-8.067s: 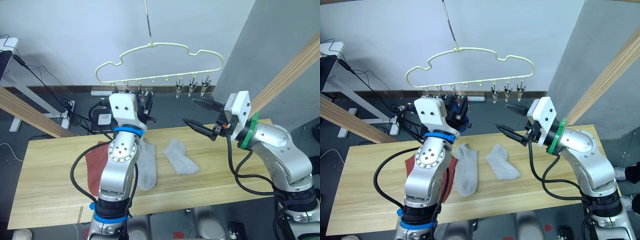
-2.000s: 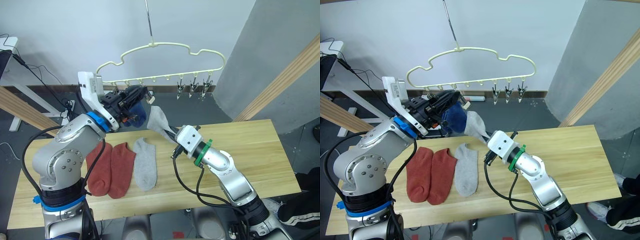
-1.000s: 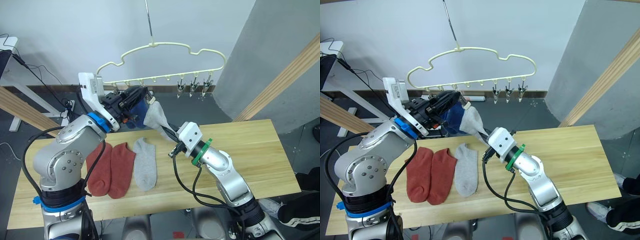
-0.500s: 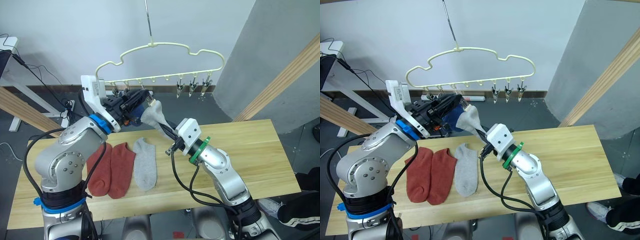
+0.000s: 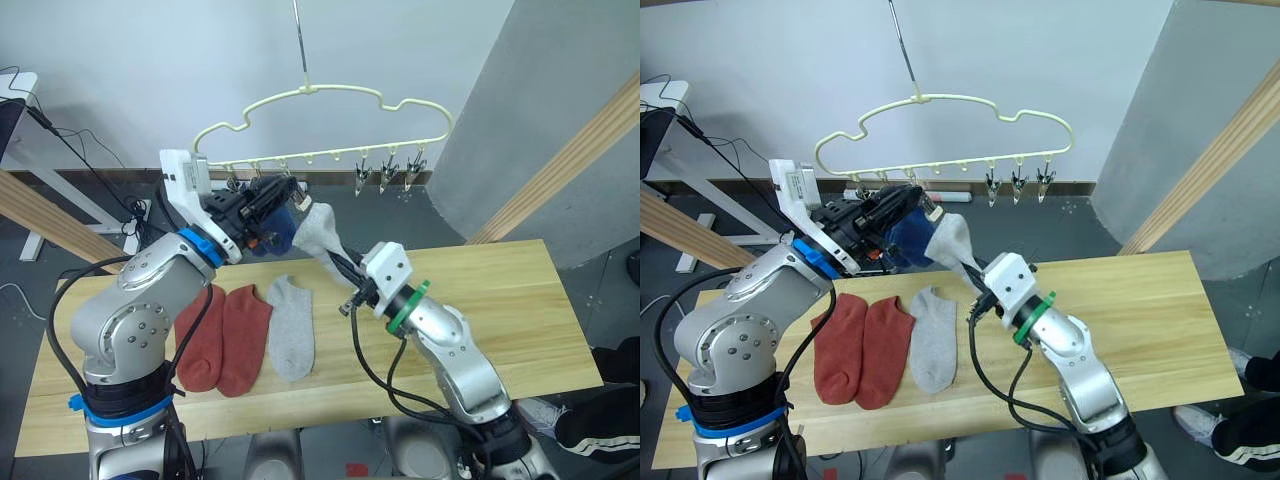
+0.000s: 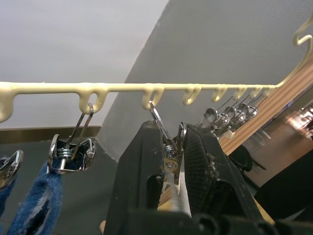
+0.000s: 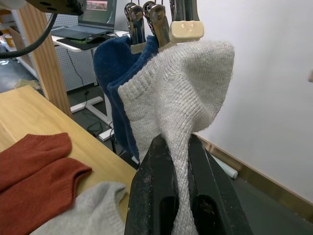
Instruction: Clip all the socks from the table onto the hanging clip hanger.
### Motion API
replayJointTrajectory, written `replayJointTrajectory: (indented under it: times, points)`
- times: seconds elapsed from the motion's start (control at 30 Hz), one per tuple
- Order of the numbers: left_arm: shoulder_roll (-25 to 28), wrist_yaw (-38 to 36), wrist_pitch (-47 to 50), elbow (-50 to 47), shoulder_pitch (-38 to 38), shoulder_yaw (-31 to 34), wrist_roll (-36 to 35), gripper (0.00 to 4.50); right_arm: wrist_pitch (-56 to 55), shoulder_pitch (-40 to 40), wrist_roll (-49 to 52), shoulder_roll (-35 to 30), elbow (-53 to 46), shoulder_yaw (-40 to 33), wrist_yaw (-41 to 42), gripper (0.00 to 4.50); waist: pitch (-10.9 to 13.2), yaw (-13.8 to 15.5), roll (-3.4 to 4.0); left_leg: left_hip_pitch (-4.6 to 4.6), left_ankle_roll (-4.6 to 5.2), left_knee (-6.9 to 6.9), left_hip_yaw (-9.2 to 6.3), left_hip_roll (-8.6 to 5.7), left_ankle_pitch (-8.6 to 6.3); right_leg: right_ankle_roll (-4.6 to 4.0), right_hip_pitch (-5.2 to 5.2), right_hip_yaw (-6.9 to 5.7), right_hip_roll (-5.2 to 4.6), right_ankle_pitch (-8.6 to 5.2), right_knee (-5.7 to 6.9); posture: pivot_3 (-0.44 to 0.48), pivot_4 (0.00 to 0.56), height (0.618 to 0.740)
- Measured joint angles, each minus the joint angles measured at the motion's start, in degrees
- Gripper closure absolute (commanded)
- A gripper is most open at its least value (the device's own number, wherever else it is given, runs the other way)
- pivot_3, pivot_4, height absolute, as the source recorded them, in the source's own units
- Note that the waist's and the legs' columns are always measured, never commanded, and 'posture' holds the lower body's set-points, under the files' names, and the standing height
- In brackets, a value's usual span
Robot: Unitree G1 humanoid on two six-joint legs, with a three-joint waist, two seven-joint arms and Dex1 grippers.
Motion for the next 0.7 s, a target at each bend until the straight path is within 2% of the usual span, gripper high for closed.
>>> replayJointTrajectory:
  times: [0.33,0.7]
  points:
    - [0.0,0.1,0.0,0.1,-0.1,0.0,-0.3,3.99,-9.0,-2.5,-4.8,-1.5,2.4,5.0,0.0,4.50,0.0,0.0,0.00,0.02,-0.01,0.01,0.00,0.02,0.01,0.13,0.00,0.00,0.04,-0.08,0.02,-0.091,0.338,0.740]
    - [0.0,0.2,0.0,0.1,-0.2,-0.1,-0.5,3.99,-10.5,-3.9,-5.1,0.3,8.3,4.6,-0.6,4.50,0.0,0.0,0.00,0.02,-0.01,0.01,0.00,0.01,0.01,-0.03,0.00,0.00,0.01,0.02,0.02,-0.090,0.336,0.740]
